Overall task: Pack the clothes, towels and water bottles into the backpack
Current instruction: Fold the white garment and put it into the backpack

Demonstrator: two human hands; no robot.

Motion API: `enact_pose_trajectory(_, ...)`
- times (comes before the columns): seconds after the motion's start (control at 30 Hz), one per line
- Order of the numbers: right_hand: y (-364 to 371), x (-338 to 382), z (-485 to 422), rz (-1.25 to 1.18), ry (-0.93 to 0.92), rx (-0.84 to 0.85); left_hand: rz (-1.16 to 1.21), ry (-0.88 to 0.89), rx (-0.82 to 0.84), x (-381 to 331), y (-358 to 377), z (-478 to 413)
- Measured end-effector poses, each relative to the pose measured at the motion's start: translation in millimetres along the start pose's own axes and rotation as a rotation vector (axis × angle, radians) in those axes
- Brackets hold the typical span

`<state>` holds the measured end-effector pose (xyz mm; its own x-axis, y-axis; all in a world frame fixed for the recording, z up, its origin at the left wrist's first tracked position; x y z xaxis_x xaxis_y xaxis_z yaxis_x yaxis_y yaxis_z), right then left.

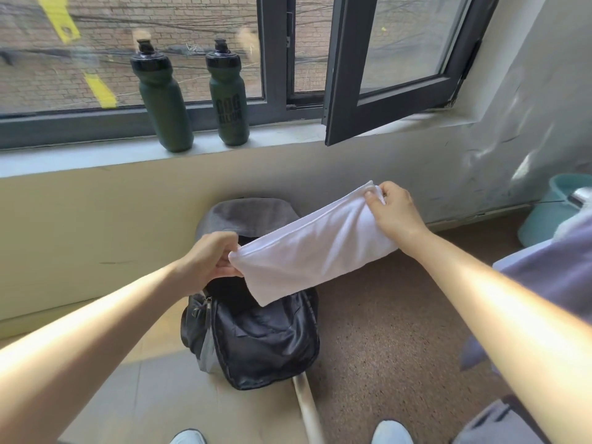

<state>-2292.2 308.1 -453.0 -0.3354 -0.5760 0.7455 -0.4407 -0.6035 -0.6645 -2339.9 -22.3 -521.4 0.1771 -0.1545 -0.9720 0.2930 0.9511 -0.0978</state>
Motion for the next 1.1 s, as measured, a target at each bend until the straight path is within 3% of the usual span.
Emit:
enact_pose_trajectory(0.2,1,3,2,-0.169,0.069,0.027,-0.085,0.077,0.246,-7,6,6)
enact_pose_trajectory(0.3,1,4,3,-0.213,0.091,0.063,-0.272,0.13,0.208,-1,8,3)
enact_pose_trajectory(0.43,-3,-1,2,-0.215,0.107,0.069,-0.281,0.14,0.166,2,5,0)
enact_pose_trajectory(0.53,-4,-8,2,-0.154,0.111,0.055,-0.091,0.133,0.132,0,-3,0)
enact_pose_trajectory(0.67,8,-10,4,-0.061,0.133,0.074,0.142,0.155,-0.038,-10,-2,2)
enact_pose_trajectory(0.9,30,4,15,-0.176,0.167,0.192,-0.178,0.242,-0.295,-11,-13,7)
enact_pose_trajectory(1.1,47,31,45,-0.35,0.141,0.37,-0.138,0.257,-0.223,-27,18,22)
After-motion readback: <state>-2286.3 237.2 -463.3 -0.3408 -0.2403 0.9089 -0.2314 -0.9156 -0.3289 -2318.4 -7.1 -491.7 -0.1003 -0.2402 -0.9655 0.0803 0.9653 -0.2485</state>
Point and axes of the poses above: each hand's wrist, its own z-axis away from the middle knuckle, its own y-axis out of the palm, x = y × z, the point moved 4 cm from there along -z, towards the middle knuckle, and after that the axes turned 12 degrees about y, right-handed, at the moved point
